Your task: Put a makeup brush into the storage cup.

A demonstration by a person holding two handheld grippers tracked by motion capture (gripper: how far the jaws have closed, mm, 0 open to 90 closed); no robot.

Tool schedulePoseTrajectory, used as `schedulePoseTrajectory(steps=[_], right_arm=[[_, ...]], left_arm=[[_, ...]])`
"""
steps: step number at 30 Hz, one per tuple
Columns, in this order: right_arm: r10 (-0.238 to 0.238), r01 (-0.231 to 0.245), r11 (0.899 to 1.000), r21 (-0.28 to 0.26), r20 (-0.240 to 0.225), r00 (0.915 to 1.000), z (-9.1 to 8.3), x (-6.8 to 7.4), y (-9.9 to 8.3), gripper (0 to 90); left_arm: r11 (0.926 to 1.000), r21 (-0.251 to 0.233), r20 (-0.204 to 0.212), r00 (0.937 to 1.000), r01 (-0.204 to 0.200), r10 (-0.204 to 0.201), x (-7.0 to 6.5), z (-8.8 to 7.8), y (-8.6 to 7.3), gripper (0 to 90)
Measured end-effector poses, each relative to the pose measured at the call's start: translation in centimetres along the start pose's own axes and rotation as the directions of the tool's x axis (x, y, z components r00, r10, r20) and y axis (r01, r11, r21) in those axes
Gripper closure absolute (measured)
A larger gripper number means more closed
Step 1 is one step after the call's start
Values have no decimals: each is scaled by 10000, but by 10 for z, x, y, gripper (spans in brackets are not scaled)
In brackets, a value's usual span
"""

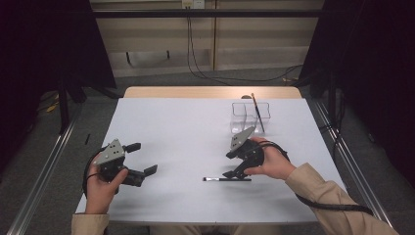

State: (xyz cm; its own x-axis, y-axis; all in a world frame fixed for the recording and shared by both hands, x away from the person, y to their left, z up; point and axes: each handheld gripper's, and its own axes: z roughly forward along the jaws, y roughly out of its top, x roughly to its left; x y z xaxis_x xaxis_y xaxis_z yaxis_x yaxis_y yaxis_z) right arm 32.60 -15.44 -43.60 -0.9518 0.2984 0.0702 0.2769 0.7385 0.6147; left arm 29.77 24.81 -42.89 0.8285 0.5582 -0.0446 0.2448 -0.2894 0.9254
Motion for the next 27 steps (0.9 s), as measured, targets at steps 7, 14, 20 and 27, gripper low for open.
schedulePoseTrajectory(steps=[7, 14, 20, 27], right_arm=[[-381, 379, 9959, 823, 9, 9993, 4, 2, 1, 345], [-592, 601, 9861, 1551, -101, 9982, 9, 4, 1, 423], [-690, 724, 9797, 1868, -245, 9973, 14, 6, 2, 480], [-657, 753, 9694, 2336, -488, 9966, 20, 7, 2, 562]], left_arm=[[10000, -1, -12, 10000, 7, -7, 0, 0, 0, 3], [10000, 16, 1, 10000, -14, 14, 0, -1, 0, 3], [10000, 17, -33, 10000, -19, 19, 0, 0, 0, 3], [10000, 30, -18, 10000, -36, 36, 1, 0, -1, 3]])
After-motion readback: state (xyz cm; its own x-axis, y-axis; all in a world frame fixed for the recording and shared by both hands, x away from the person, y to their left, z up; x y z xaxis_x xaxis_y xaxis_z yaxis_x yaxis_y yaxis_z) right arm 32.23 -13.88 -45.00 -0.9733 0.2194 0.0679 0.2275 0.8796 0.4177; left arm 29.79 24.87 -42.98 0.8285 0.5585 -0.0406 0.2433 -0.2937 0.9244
